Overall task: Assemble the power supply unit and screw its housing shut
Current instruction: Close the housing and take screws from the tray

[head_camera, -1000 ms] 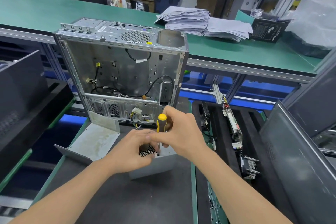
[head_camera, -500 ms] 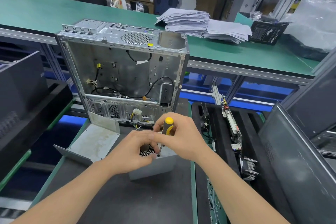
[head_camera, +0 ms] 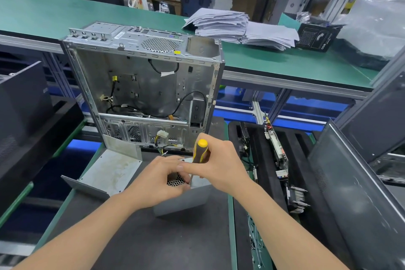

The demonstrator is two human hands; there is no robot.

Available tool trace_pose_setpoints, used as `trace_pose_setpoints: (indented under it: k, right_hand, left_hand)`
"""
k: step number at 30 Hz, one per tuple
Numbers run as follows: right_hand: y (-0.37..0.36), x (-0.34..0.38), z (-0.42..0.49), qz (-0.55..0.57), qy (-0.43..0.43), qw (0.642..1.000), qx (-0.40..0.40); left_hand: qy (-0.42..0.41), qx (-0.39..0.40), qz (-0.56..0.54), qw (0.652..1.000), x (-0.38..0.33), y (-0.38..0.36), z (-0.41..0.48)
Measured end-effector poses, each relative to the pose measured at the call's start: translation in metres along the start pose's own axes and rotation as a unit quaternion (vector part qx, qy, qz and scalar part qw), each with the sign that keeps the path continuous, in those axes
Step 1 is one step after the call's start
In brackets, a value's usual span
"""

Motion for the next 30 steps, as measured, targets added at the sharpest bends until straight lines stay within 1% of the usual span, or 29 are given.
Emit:
trace_pose_setpoints:
  k: [2, 5, 9, 11, 13, 16, 19, 22, 24, 26, 28, 29, 30]
  right_hand:
    - [0.002, 0.0, 0.0, -0.006, -0.003, 1.0, -0.007]
    - [0.008, 0.002, -0.001, -0.01, 0.009, 1.0, -0.027]
    - [0.027, 0.003, -0.006, 0.016, 0.016, 0.993, -0.118]
    - [0.038, 0.0, -0.007, 0.012, 0.014, 0.989, -0.15]
    - [0.049, -0.005, -0.009, -0.003, 0.007, 0.986, -0.165]
    - [0.065, -0.014, -0.015, -0.022, -0.008, 0.983, -0.18]
    - [0.082, -0.03, -0.025, -0.029, -0.034, 0.981, -0.188]
    - [0.097, -0.054, -0.038, -0.016, -0.079, 0.978, -0.193]
    - [0.104, -0.07, -0.047, 0.001, -0.101, 0.976, -0.194]
    - [0.107, -0.083, -0.055, -0.002, -0.11, 0.976, -0.189]
    - [0.111, -0.093, -0.063, -0.029, -0.11, 0.974, -0.198]
    - [0.114, -0.099, -0.069, -0.039, -0.111, 0.972, -0.204]
    - [0.115, -0.105, -0.075, -0.041, -0.115, 0.97, -0.208]
  left_hand:
    - [0.004, 0.009, 0.006, 1.0, 0.002, -0.001, 0.0]
    - [0.026, 0.019, -0.014, 0.999, 0.009, -0.002, -0.002]
    - [0.031, 0.006, -0.014, 0.999, 0.011, -0.003, 0.0]
    - [0.047, 0.002, 0.025, 0.999, 0.013, -0.005, 0.001]
    - [0.073, 0.013, 0.068, 0.995, 0.015, -0.008, 0.004]
    - [0.102, 0.029, 0.047, 0.993, 0.016, -0.009, 0.011]
    - [0.115, 0.064, 0.073, 0.989, 0.019, -0.009, 0.017]
    - [0.105, 0.067, 0.077, 0.989, 0.016, -0.012, 0.02]
    - [0.07, 0.023, 0.095, 0.993, 0.002, -0.017, 0.024]
    - [0.013, -0.038, 0.094, 0.995, -0.021, -0.027, 0.028]
    - [-0.015, -0.06, 0.06, 0.996, -0.044, -0.046, 0.034]
    - [-0.005, -0.048, 0.021, 0.999, -0.051, -0.058, 0.038]
    - [0.023, -0.024, -0.037, 0.999, -0.055, -0.073, 0.043]
Point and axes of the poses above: each hand's wrist, its own z-axis towards the middle knuckle, its own y-axis out of the back of the hand, x = y × z, the point moved 7 cm from there along z, towards the middle knuckle, and after that the axes turned 2 degrees about y, right-handed, at the moved point
